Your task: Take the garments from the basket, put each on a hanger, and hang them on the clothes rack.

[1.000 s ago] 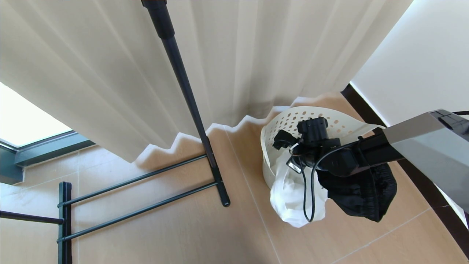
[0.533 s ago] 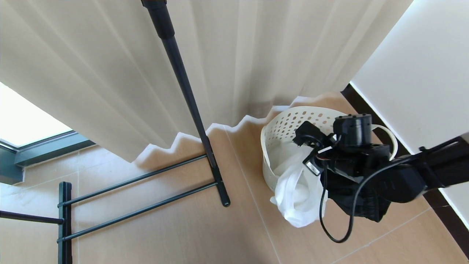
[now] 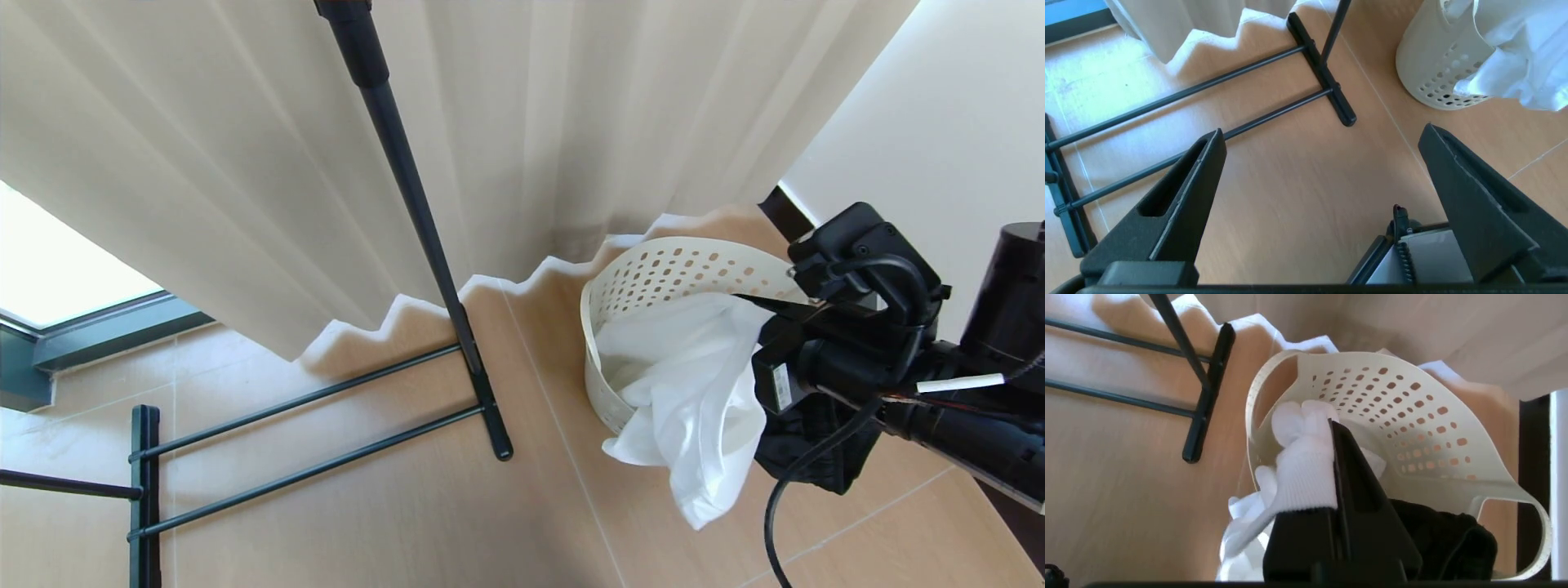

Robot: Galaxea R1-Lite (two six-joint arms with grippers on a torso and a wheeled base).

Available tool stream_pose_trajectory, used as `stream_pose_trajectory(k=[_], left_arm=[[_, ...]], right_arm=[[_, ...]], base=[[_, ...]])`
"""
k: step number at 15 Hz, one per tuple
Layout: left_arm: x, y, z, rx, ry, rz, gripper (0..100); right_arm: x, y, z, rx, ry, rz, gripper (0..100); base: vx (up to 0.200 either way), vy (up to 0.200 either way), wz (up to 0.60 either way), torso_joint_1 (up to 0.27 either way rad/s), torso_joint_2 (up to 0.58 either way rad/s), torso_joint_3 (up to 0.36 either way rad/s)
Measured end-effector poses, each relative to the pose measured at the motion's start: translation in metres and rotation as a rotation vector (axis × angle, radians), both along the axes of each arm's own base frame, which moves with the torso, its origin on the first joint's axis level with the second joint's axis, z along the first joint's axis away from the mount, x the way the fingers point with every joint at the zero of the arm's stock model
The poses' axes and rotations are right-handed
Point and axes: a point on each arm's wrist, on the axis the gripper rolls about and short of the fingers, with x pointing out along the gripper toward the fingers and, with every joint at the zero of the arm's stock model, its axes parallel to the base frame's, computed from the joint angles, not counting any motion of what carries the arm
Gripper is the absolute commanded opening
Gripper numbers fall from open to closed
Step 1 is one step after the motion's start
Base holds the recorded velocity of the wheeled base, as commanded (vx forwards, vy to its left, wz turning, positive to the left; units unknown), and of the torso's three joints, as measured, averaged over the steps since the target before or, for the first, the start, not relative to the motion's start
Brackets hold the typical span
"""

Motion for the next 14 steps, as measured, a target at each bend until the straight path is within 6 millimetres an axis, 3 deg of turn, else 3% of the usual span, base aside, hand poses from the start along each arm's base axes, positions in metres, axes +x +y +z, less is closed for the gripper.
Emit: stream_pose_trajectory(k=[8, 14], left_arm=[[0.0, 0.0, 0.0, 0.0, 0.001, -0.033, 100], [0.0, 0.001, 0.001, -0.004, -0.001, -0.049, 100]], right_arm=[[-0.001, -0.007, 0.008, 0.029, -0.022, 0.055, 0], [0.003, -0.01, 0.012, 0.038, -0.031, 0.078, 0]], base=[[0.0, 0.0, 0.0, 0.0, 0.0, 0.0], [0.0, 0.0, 0.0, 0.002, 0.0, 0.157]])
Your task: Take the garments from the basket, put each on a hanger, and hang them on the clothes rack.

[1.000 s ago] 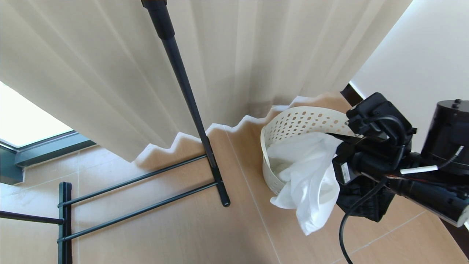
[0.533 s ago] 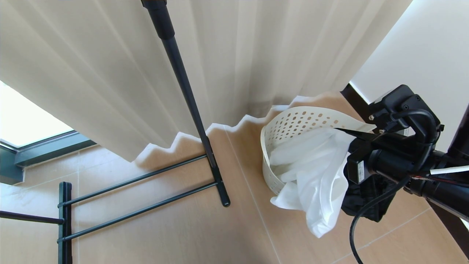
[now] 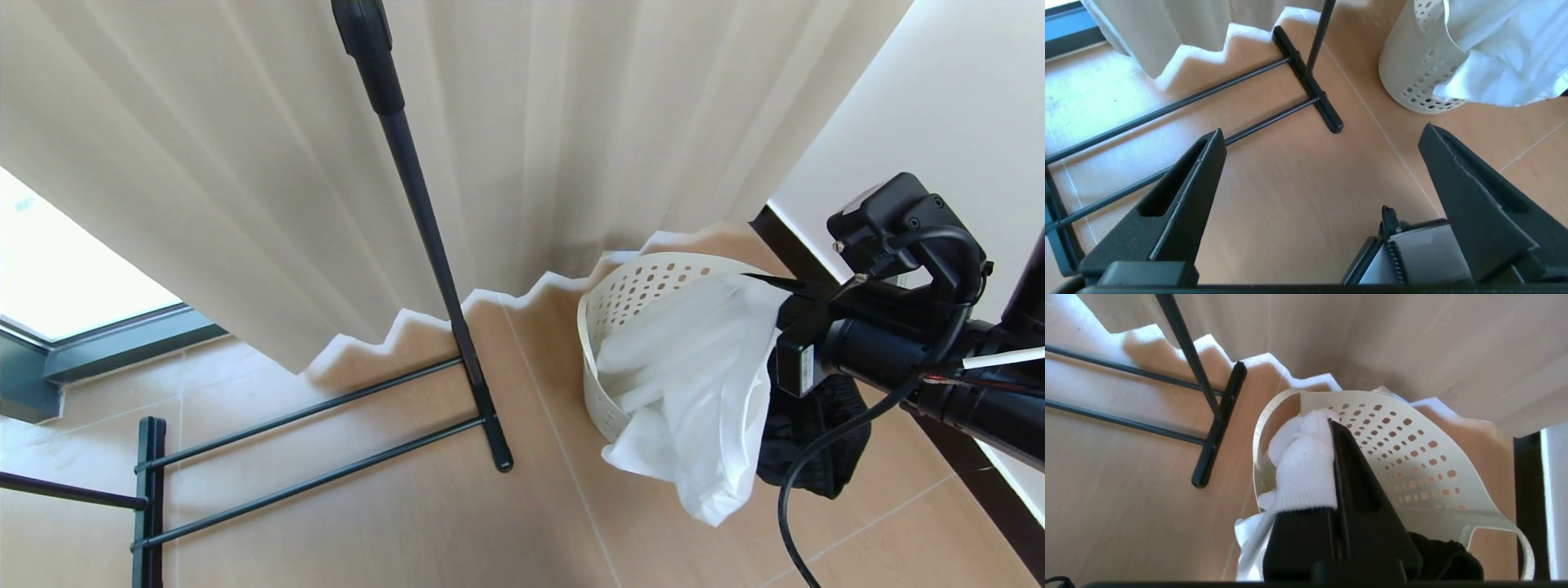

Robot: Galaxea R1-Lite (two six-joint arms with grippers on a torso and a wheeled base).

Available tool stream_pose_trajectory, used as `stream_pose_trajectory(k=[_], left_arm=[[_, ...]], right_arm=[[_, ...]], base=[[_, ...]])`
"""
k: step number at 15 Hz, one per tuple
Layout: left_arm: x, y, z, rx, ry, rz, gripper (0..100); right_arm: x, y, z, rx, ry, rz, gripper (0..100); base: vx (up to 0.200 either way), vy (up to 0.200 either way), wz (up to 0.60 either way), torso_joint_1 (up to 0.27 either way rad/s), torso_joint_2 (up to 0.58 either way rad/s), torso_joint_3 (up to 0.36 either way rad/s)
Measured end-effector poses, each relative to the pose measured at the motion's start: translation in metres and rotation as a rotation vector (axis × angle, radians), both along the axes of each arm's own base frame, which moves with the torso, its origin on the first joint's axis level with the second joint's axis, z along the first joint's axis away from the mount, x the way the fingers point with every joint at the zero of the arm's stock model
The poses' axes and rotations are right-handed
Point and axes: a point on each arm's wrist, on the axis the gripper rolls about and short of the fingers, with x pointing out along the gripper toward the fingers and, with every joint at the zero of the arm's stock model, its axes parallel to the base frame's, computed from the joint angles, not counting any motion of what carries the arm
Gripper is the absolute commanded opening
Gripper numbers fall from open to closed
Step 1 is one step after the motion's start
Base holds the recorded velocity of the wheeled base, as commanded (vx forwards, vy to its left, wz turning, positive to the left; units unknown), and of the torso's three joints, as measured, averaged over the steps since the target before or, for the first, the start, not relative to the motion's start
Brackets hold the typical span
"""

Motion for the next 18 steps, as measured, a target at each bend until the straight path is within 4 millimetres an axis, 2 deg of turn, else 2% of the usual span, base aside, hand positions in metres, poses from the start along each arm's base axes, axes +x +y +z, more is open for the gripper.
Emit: stream_pose_trajectory(k=[14, 18], left_arm=[[-0.0001, 0.0, -0.0001, -0.002, 0.0, 0.0, 100], [-0.0001, 0.0, -0.0003, -0.002, -0.001, 0.0, 100]], right_arm=[[0.0018, 0.0003, -0.0077, -0.016, 0.024, 0.021, 0], [0.0037, -0.0011, -0.0081, -0.016, 0.027, 0.012, 0]], base=[[0.0, 0.0, 0.0, 0.001, 0.0, 0.203], [0.0, 0.0, 0.0, 0.027, -0.29, -0.048]])
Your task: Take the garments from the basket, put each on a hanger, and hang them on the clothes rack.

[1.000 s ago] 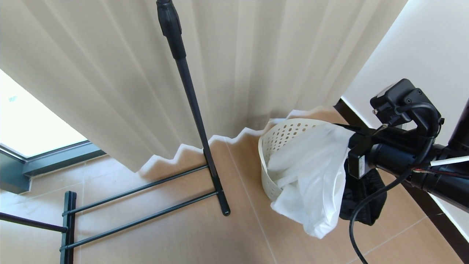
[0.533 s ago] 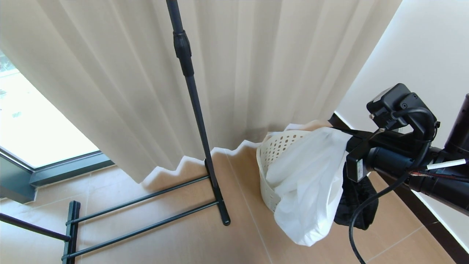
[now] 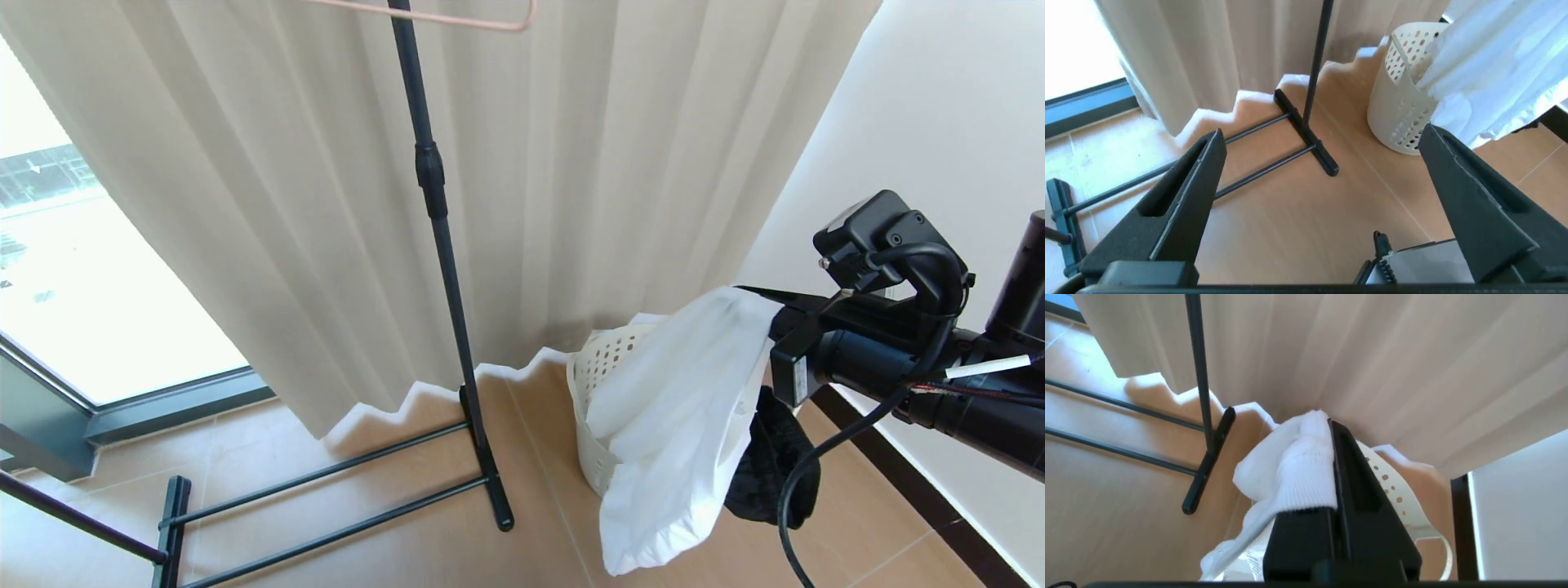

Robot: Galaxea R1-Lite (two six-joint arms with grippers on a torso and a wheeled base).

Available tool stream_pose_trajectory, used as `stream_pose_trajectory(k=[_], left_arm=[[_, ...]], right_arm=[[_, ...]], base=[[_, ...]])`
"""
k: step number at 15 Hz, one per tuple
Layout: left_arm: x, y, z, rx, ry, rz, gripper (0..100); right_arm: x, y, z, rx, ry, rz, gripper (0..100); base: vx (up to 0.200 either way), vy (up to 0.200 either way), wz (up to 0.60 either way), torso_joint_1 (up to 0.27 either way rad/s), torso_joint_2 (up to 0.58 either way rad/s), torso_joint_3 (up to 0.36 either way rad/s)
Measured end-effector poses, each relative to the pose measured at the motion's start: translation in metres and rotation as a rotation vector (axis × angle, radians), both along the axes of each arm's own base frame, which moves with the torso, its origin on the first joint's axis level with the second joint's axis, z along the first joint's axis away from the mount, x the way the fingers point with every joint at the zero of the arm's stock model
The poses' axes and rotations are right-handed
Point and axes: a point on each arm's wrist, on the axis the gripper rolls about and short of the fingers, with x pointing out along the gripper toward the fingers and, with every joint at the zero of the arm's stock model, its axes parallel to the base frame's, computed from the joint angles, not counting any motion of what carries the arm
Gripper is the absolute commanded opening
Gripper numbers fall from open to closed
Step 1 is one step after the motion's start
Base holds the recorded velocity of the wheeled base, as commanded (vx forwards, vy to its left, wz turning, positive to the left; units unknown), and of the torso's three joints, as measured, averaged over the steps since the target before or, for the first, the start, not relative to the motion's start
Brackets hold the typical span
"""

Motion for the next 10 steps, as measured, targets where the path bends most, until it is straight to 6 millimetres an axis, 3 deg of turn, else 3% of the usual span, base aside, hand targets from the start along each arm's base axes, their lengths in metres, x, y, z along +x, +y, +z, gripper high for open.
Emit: stream_pose_trajectory(k=[10], left_arm=[[0.0, 0.0, 0.0001, 0.0, 0.0, -0.001, 100]], right_arm=[[0.0021, -0.0002, -0.0042, -0.009, 0.014, -0.004, 0]], base=[[0.0, 0.0, 0.0, 0.12, -0.47, -0.144]])
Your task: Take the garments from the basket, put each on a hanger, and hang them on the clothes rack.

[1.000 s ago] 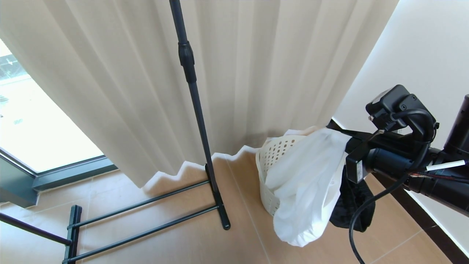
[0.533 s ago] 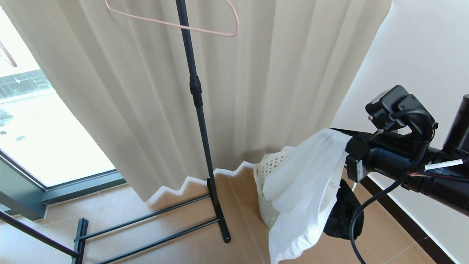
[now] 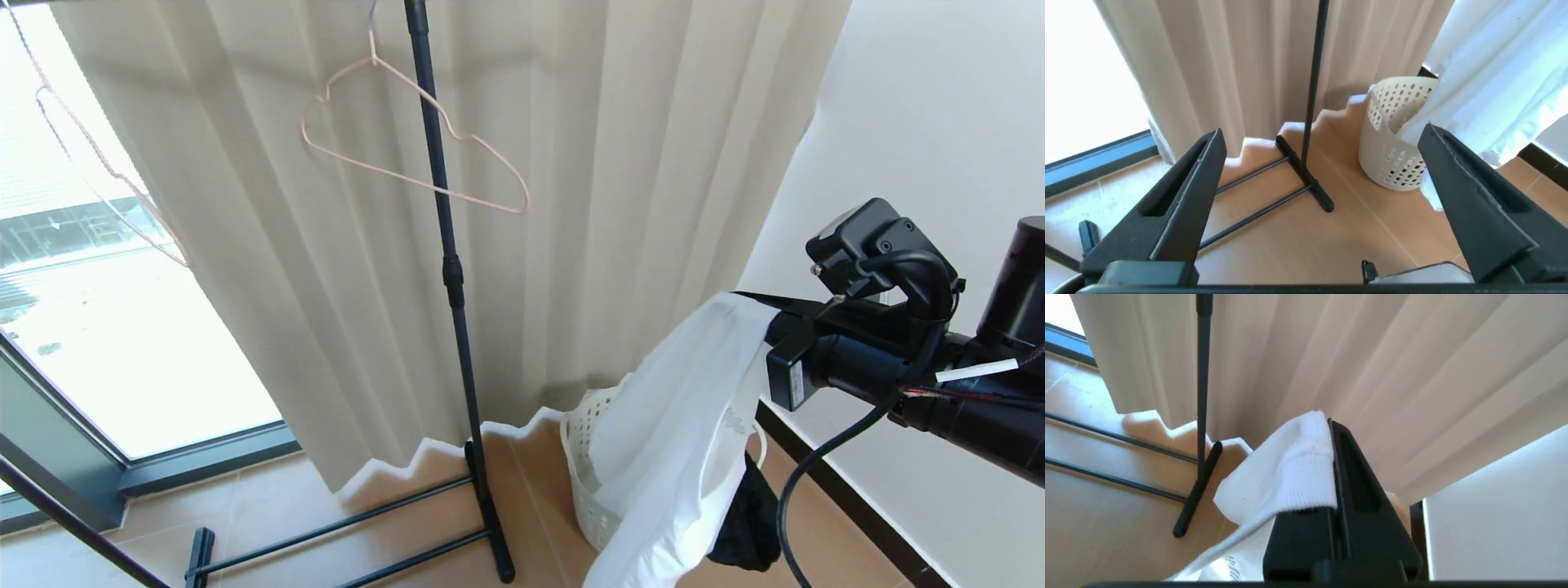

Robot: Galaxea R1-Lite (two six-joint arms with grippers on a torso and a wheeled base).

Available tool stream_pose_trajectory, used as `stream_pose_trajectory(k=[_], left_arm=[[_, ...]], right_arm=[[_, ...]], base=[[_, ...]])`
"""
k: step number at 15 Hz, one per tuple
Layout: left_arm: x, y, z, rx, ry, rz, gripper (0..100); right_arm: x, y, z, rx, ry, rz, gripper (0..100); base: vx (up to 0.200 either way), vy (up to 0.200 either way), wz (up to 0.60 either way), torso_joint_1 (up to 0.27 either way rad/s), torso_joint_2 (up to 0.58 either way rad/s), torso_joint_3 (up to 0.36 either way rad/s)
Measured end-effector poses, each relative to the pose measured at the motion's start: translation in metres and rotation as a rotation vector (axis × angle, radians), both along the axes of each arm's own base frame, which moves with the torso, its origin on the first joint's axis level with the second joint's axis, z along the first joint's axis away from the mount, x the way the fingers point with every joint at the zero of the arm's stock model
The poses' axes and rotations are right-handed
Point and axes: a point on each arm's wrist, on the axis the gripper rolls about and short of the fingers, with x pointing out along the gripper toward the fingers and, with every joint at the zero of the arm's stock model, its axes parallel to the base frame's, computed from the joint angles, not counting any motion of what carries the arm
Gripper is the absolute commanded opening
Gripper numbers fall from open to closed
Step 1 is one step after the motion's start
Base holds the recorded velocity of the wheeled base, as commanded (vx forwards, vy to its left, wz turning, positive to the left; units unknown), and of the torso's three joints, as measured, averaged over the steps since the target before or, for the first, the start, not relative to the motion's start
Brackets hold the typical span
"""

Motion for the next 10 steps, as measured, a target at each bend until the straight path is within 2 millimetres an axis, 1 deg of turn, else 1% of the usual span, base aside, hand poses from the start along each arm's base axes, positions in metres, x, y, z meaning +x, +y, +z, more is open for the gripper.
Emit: stream_pose_trajectory(k=[2, 4, 10], left_arm=[[0.0, 0.0, 0.0, 0.001, 0.0, 0.0, 100], [0.0, 0.0, 0.0, 0.001, 0.0, 0.0, 100], [0.0, 0.0, 0.0, 0.001, 0.0, 0.0, 100]], right_arm=[[-0.0001, 0.0001, -0.0002, -0.001, 0.0, 0.0, 0], [0.0, 0.0001, -0.0005, -0.002, 0.001, 0.001, 0], [0.0006, 0.0004, -0.0019, -0.004, 0.006, 0.0, 0]], base=[[0.0, 0.0, 0.0, 0.171, -0.5, -0.132], [0.0, 0.0, 0.0, 0.185, -0.52, -0.227], [0.0, 0.0, 0.0, 0.216, -0.54, -0.316]])
